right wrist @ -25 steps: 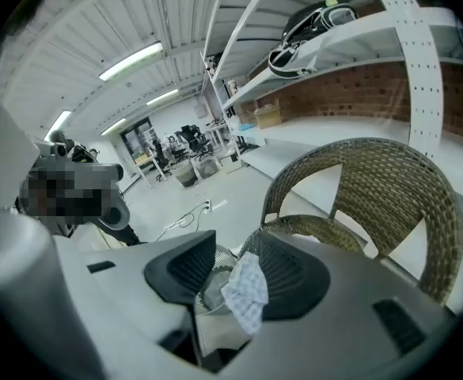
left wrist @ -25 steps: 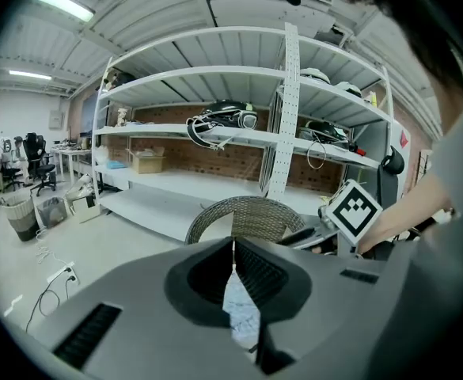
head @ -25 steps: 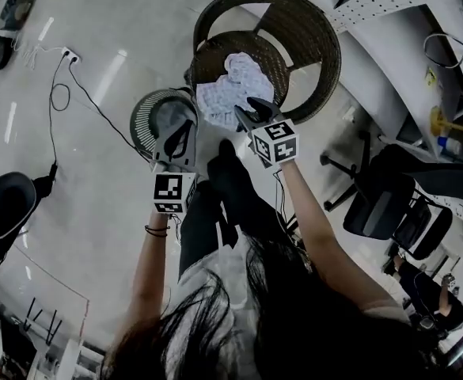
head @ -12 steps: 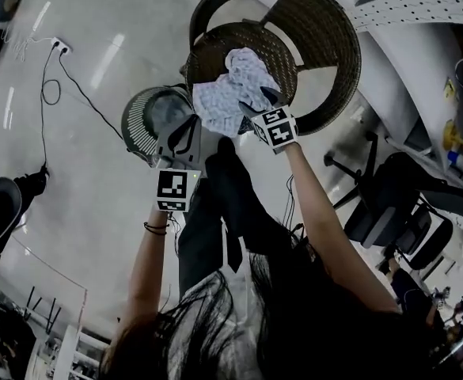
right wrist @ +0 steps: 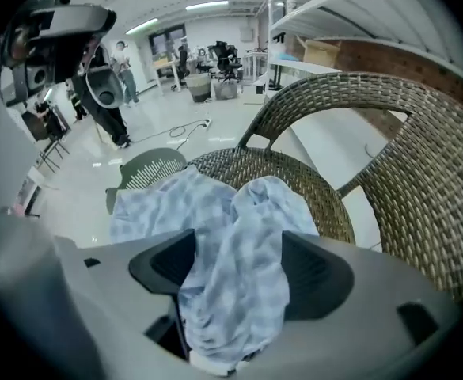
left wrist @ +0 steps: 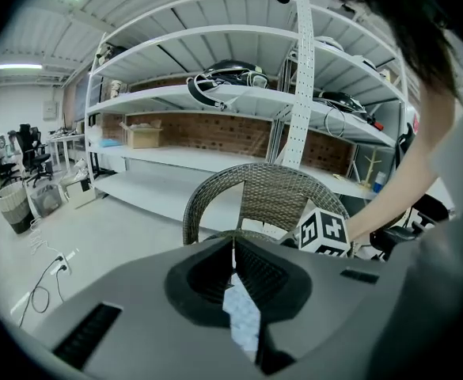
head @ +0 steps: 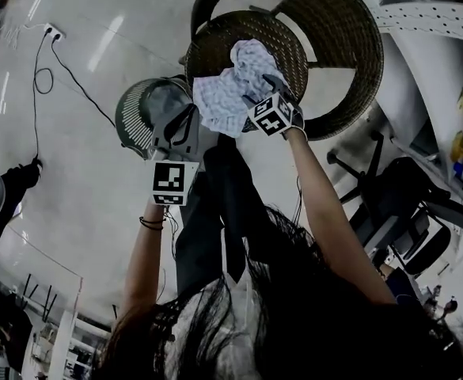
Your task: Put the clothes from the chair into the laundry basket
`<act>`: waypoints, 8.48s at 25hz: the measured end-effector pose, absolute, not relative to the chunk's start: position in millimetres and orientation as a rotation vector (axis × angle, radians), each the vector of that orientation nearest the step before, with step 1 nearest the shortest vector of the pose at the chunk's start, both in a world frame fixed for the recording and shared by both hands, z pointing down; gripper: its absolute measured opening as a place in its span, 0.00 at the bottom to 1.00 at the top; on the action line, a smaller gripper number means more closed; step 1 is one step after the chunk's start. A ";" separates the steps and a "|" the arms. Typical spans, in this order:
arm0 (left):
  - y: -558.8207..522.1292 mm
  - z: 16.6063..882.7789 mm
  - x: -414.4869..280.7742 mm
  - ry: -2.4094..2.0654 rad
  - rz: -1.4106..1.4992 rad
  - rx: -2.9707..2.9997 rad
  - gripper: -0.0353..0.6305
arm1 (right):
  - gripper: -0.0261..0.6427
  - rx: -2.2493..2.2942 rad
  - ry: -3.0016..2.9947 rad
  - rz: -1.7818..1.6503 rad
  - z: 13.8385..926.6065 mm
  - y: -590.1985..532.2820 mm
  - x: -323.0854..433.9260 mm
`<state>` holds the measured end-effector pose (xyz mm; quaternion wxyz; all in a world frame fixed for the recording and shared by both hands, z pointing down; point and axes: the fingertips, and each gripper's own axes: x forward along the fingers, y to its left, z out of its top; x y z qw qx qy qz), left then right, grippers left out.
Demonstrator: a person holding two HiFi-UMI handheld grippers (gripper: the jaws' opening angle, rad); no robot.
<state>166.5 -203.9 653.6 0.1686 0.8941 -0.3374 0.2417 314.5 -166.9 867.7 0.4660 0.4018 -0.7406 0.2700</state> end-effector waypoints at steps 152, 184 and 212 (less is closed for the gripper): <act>-89.1 618.5 -187.7 -1.524 0.586 2.150 0.08 | 0.37 0.829 -1.949 0.772 791.4 -129.7 -54.5; 10.4 471.4 -203.1 -1.485 0.406 2.293 0.08 | 0.18 1.294 -2.424 0.850 472.9 -38.2 -74.1; 47.3 396.0 -132.2 -1.560 0.345 2.347 0.08 | 0.12 1.112 -2.612 0.741 391.4 25.4 -44.5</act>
